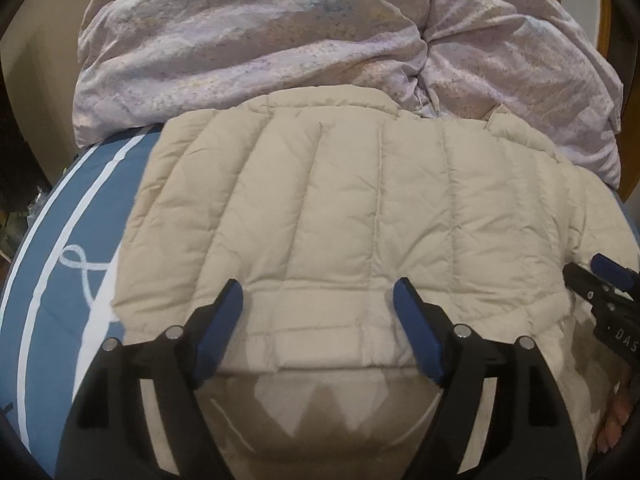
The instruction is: Fold large clothes
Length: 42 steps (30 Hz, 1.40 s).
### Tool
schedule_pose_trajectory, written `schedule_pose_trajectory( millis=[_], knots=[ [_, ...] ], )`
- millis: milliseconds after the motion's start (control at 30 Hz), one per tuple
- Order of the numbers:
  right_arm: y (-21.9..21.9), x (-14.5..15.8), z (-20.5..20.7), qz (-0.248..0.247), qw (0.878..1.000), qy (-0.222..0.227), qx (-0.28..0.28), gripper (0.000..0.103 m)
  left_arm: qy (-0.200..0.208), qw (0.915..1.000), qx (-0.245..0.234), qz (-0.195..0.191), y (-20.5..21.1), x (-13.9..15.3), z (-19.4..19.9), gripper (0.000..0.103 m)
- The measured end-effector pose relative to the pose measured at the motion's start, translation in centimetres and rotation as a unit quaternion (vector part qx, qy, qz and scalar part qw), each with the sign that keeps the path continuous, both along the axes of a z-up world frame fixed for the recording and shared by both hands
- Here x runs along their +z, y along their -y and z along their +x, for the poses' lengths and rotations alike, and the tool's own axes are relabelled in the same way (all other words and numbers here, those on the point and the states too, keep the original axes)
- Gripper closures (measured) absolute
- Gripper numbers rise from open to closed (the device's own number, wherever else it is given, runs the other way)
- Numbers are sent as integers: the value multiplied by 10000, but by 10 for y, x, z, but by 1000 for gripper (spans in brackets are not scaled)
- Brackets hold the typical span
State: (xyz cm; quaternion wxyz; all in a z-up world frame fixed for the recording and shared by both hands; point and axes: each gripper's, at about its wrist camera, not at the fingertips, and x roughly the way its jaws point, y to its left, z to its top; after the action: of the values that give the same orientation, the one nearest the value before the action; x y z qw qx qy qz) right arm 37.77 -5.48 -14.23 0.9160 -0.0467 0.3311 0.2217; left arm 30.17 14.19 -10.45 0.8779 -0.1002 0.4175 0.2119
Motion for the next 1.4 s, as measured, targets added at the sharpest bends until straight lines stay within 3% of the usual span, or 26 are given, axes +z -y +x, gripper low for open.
schedule_pose_trajectory(
  millis=[267, 500, 800, 1067, 1400],
  knots=[
    [39, 18, -30, 118, 9999, 93, -45, 32, 155, 9997, -136, 138, -1, 27, -55, 25],
    [92, 8, -77, -190, 9996, 33, 215, 25, 300, 9988, -366, 152, -6, 40, -135, 25],
    [192, -23, -126, 33, 9997, -230, -35, 24, 399, 9961, -573, -544, -8, 19, -229, 25],
    [253, -63, -149, 606, 9955, -692, -248, 23, 472, 9938, -459, -899, -10, 2, -267, 26],
    [249, -71, -162, 722, 9953, -653, 31, 28, 464, 9911, -316, -1208, -18, -8, -287, 34]
  ],
)
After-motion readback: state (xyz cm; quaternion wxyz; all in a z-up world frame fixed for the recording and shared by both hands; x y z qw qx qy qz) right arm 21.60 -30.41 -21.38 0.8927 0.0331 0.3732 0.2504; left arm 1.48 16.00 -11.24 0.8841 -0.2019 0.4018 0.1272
